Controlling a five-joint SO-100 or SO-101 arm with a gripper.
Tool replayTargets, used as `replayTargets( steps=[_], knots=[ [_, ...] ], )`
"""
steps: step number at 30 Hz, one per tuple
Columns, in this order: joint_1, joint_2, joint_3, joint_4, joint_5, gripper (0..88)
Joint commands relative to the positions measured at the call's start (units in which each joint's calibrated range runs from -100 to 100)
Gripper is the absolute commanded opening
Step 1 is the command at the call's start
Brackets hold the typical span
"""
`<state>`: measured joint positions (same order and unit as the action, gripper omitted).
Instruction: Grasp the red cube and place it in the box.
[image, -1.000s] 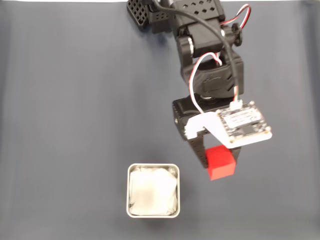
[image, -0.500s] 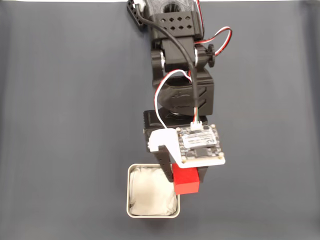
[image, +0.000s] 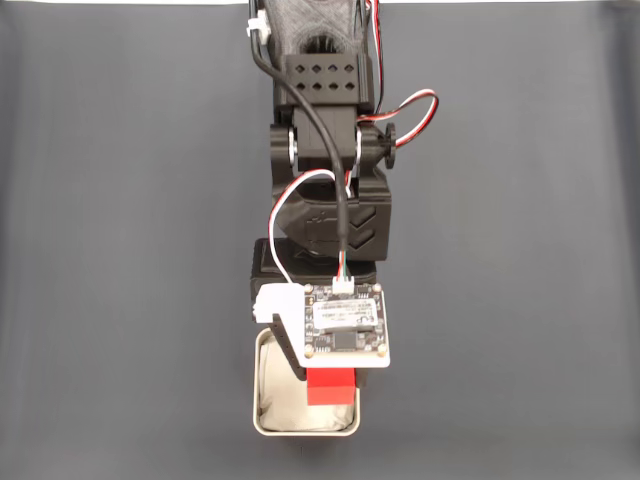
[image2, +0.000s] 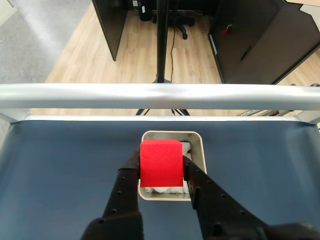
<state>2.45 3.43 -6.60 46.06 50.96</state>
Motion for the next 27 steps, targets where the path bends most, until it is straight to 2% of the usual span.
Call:
replayTargets(
  steps=[1,27],
  knots=[
    [1.39,-0.40,-3.53,-0.49,-0.34,8.0],
    [2.52,0.82,-3.89,-0.73,0.10,8.0]
  ],
)
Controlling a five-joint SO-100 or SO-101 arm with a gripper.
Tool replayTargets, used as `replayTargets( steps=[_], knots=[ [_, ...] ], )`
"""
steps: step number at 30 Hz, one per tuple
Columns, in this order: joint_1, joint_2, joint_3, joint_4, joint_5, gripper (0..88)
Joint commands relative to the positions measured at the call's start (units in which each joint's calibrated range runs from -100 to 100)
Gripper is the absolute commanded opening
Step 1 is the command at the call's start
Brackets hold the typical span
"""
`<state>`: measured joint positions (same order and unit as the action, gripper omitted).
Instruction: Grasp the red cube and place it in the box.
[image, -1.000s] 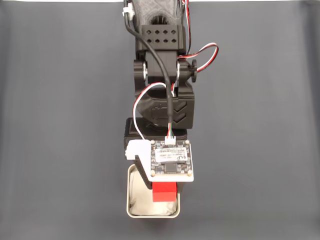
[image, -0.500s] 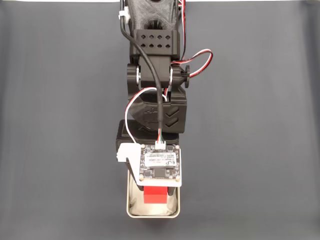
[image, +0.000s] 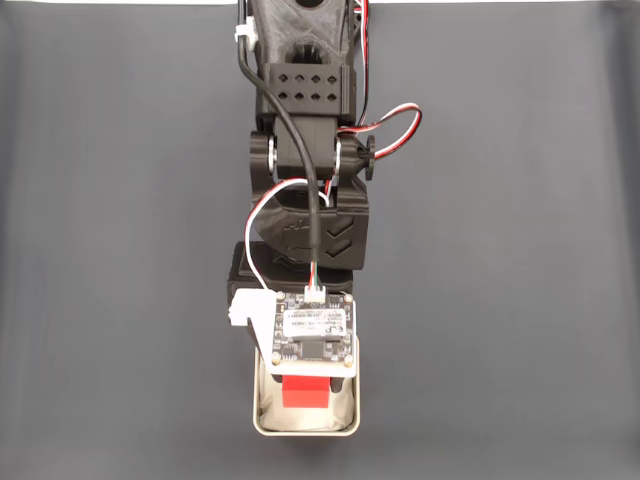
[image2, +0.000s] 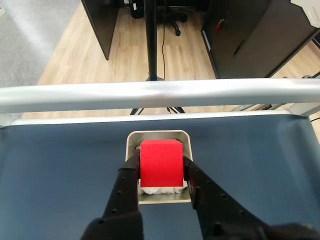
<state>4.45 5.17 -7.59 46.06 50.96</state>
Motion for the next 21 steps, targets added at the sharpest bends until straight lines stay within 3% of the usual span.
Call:
replayTargets(
  steps=[1,6,9,11,21],
  knots=[
    [0.52,-0.92,-2.90,-0.73,0.10,8.0],
    [0.52,-0.92,-2.90,-0.73,0.10,9.5],
    [0.80,-1.01,-2.90,-0.90,0.10,26.9],
    [0.88,-1.09,-2.90,-0.73,0.54,33.9],
    [0.95,-1.61,-2.08,-1.88,1.12,40.9]
  ],
)
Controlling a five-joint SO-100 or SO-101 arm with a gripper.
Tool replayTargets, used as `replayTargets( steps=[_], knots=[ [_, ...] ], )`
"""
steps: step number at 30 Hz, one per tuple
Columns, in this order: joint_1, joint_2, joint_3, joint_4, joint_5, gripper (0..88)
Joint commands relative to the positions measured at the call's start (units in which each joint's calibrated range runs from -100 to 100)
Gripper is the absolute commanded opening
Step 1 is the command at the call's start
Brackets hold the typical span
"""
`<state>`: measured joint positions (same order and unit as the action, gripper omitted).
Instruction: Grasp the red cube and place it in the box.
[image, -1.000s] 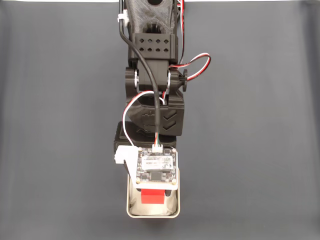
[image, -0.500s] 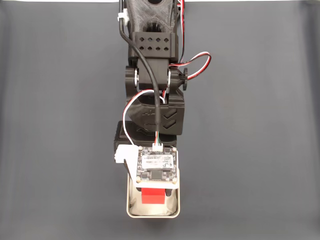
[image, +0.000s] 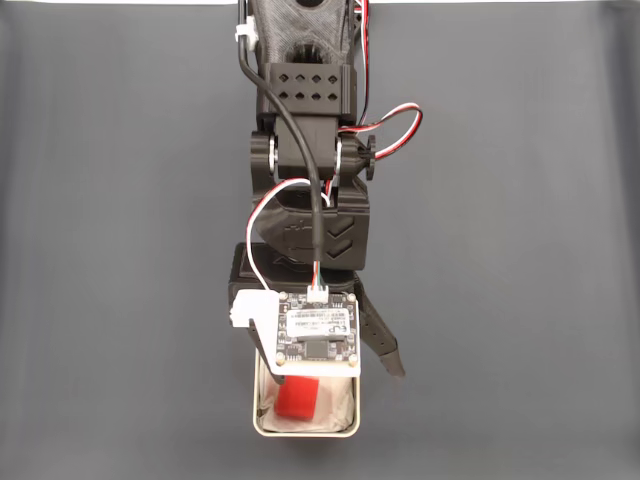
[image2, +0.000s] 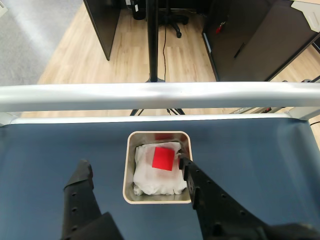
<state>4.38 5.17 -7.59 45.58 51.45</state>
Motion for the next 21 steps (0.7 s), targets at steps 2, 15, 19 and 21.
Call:
replayTargets(
  steps=[2,15,19,21],
  knots=[
    [1.02,-1.70,-1.80,-1.65,0.63,41.2],
    [0.74,-2.13,-0.98,-2.14,0.20,41.4],
    [0.74,-2.22,-0.98,-2.14,0.05,41.4],
    [0.74,-2.22,-0.98,-2.14,0.00,41.4]
  ],
)
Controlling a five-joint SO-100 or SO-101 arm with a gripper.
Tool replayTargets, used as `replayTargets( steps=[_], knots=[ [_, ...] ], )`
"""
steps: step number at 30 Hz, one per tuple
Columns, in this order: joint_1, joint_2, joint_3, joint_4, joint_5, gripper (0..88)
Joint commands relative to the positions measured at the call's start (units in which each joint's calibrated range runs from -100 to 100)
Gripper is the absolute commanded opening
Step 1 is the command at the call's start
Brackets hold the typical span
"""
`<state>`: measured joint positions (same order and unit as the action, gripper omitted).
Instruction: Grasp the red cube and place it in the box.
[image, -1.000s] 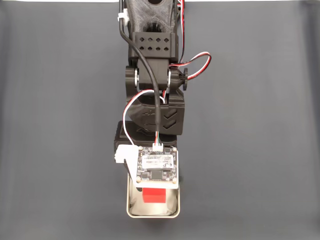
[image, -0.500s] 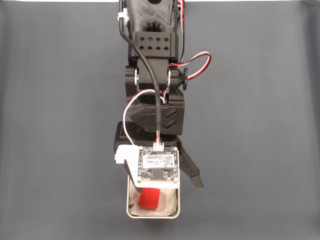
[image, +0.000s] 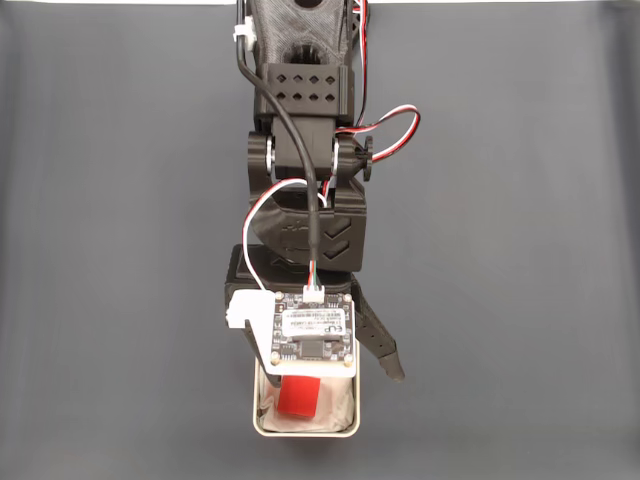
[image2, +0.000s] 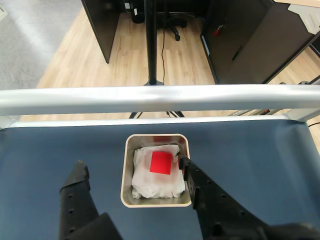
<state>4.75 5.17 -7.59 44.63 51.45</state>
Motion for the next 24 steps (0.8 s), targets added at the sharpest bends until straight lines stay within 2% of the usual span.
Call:
replayTargets(
  steps=[1,7,10,11,13,15,20,24],
  knots=[
    [0.37,-2.22,-0.98,-1.19,0.00,41.4],
    [0.51,-2.39,-0.98,-1.19,0.00,41.4],
    [0.58,-2.48,-1.16,-1.19,-0.20,37.4],
    [0.58,-2.65,-1.16,-1.19,-0.29,32.3],
    [0.58,-3.69,-1.26,-1.35,-0.98,13.7],
    [0.37,-5.95,-0.89,-1.35,-1.17,1.5],
    [-0.34,-18.95,5.04,-2.99,-1.61,0.0],
    [-1.62,-33.16,17.81,-3.81,-1.51,0.0]
  ],
)
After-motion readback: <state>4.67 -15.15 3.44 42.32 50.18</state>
